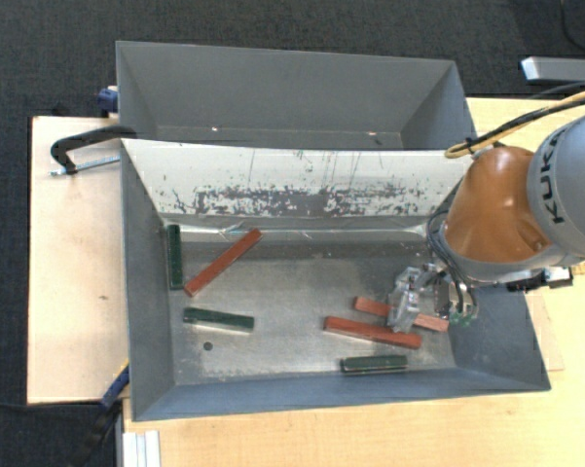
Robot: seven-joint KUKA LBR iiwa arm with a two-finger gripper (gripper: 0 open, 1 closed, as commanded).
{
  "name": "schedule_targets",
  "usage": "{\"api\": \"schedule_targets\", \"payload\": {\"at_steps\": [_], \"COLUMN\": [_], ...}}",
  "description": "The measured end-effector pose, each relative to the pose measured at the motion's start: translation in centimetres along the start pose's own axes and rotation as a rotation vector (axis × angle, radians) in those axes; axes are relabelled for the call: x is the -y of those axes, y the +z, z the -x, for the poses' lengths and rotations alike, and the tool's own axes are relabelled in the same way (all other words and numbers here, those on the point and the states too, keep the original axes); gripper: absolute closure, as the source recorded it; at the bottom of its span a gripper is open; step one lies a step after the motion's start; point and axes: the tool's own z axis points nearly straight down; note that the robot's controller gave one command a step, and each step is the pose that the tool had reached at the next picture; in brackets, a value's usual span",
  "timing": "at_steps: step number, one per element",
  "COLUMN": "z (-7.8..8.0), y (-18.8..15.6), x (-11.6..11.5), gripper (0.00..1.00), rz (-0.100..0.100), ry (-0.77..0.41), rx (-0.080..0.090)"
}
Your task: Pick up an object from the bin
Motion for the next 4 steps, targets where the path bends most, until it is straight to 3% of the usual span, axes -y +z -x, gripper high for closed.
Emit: {"api": "schedule_targets", "payload": {"at_steps": [1, 2, 3, 4], "z": [0.0, -1.6, -1.6, -1.7], "y": [0.0, -12.2, -12.2, -14.3], "x": [0.0, 0.7, 0.7, 1.2], "gripper": [1.00, 1.00, 1.00, 1.00], "rz": [0.000, 0.000, 0.000, 0.000], "ry": [0.000, 0.047, 0.047, -0.063], "rx": [0.000, 0.006, 0.006, -0.002]}}
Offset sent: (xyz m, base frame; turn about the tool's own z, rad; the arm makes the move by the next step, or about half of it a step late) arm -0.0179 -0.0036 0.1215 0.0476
